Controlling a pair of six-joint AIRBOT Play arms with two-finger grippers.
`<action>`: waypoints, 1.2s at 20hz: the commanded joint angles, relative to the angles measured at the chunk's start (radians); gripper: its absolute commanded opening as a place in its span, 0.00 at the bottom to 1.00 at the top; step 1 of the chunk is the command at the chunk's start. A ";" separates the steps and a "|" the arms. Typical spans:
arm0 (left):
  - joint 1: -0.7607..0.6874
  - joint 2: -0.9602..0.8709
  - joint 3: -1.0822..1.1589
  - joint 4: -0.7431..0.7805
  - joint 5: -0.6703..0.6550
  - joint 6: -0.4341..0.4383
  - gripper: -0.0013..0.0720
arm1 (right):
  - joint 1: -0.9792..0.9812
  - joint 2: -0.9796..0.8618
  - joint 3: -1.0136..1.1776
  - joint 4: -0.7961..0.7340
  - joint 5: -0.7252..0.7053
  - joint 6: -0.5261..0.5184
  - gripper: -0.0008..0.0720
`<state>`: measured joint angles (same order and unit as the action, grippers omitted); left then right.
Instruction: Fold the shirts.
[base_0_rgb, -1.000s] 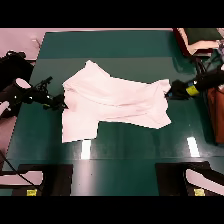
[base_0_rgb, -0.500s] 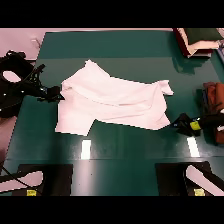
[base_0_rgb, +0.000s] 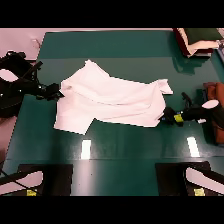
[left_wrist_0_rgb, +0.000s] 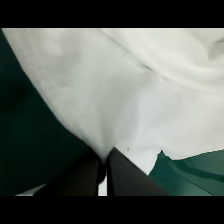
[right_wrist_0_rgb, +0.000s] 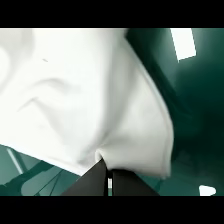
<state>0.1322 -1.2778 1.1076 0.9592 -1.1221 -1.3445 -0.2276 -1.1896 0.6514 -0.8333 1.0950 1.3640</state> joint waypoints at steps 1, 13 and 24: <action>0.001 0.111 0.042 0.002 0.009 -0.021 0.06 | 0.053 0.069 0.154 -0.021 0.029 -0.023 0.03; 0.000 0.429 1.098 0.021 0.073 -0.046 0.05 | -0.270 0.451 1.230 -0.059 0.236 0.016 0.03; 0.000 0.302 0.677 0.005 -0.029 -0.098 0.05 | -0.390 0.236 1.185 -0.003 0.451 0.094 0.03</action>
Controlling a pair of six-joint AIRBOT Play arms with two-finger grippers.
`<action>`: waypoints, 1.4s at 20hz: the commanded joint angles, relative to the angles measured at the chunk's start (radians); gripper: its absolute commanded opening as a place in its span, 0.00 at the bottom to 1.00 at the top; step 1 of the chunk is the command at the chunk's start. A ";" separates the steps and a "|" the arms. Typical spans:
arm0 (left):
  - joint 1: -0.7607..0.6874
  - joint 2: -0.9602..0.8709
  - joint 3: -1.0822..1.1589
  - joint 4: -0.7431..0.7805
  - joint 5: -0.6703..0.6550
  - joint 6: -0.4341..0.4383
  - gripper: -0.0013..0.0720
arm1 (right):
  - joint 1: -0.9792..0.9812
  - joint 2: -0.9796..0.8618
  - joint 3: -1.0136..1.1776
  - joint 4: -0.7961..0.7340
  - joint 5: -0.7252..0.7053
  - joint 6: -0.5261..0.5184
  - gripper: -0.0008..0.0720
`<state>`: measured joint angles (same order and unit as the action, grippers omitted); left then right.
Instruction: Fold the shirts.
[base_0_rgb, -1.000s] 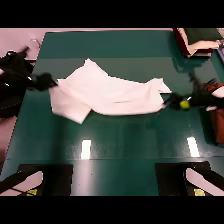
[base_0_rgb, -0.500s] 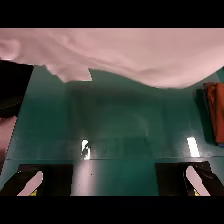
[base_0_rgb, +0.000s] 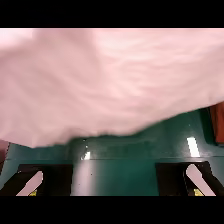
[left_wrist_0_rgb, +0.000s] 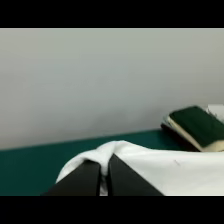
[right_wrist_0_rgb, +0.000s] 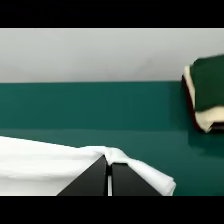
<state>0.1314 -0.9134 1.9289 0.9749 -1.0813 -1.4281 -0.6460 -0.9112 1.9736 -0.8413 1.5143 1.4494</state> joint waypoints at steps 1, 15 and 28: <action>0.001 -0.106 -0.189 -0.013 -0.092 -0.014 0.05 | 0.087 -0.071 -0.217 -0.049 0.031 0.009 0.03; -0.101 -0.745 -0.303 0.050 0.005 -0.004 0.06 | 0.476 -0.772 -0.228 -0.402 -0.108 0.055 0.03; -0.052 -0.757 -0.380 0.140 -0.208 0.024 0.06 | 0.476 -0.604 -0.533 -0.459 -0.168 0.024 0.03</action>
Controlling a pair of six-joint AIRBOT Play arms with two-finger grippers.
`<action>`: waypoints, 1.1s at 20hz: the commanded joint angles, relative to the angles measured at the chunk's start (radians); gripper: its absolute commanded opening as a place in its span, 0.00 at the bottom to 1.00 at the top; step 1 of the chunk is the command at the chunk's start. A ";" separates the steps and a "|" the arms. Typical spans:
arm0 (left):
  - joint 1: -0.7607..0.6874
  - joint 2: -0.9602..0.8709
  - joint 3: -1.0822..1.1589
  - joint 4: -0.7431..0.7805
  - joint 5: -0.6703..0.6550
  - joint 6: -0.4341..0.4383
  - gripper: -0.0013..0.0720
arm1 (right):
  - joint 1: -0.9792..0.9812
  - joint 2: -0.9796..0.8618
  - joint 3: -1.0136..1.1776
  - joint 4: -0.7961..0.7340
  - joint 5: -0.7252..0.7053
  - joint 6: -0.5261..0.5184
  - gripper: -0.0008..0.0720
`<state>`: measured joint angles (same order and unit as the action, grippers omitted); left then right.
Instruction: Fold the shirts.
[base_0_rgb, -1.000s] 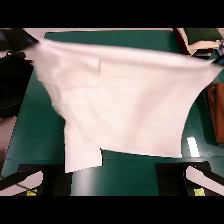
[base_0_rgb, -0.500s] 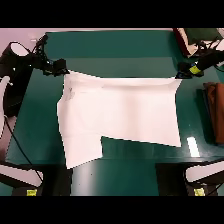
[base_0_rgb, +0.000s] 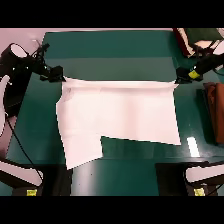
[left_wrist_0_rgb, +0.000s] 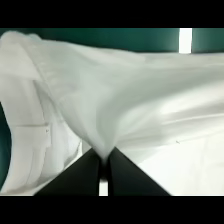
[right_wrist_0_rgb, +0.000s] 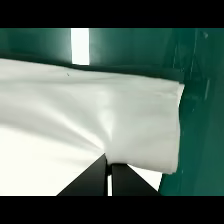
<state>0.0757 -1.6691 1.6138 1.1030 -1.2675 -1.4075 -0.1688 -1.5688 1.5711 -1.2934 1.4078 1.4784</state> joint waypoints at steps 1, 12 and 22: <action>0.004 -0.001 -0.101 0.011 -0.017 0.003 0.06 | -0.001 0.064 -0.172 -0.006 -0.076 -0.005 0.03; 0.004 0.263 -0.325 0.134 -0.098 -0.039 0.75 | -0.042 0.282 -0.295 0.080 -0.072 -0.026 0.49; 0.004 0.737 -1.073 0.124 -0.008 -0.114 0.75 | -0.040 0.390 -0.294 0.125 -0.079 -0.032 0.49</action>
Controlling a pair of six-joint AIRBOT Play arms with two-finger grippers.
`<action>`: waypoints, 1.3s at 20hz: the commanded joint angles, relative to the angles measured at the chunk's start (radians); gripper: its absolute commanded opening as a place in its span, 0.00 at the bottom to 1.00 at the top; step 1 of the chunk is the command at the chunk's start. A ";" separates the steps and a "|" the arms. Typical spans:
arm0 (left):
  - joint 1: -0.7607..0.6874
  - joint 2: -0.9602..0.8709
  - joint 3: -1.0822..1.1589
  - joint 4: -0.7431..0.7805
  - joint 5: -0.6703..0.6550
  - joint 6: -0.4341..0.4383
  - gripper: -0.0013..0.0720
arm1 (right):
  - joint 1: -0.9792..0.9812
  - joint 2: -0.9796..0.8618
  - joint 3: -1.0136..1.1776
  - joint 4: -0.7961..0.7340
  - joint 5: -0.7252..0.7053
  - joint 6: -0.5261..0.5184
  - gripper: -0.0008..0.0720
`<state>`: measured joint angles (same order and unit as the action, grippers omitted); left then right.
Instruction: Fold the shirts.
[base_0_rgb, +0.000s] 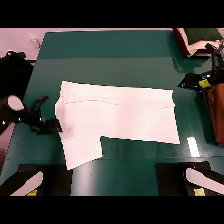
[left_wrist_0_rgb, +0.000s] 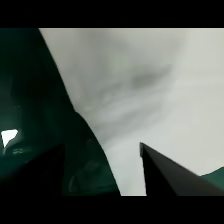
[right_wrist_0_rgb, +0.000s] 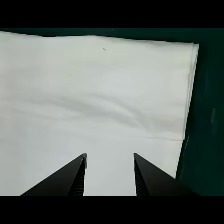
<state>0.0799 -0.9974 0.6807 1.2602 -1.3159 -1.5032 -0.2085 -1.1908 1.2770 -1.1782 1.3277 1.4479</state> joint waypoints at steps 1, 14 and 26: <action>0.000 0.065 -0.161 -0.071 0.063 -0.015 0.75 | 0.000 0.012 0.000 0.010 0.003 -0.002 0.49; 0.000 0.068 -0.180 -0.257 0.069 0.072 0.06 | -0.122 0.073 -0.146 -0.005 0.137 -0.044 0.49; 0.000 0.068 -0.125 -0.254 0.067 0.090 0.06 | -0.396 0.050 -0.787 0.092 0.027 -0.107 0.51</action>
<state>0.0799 -0.9302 0.5533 1.0065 -1.2491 -1.4162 -0.6102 -1.1023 0.5674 -1.1698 1.4181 1.3609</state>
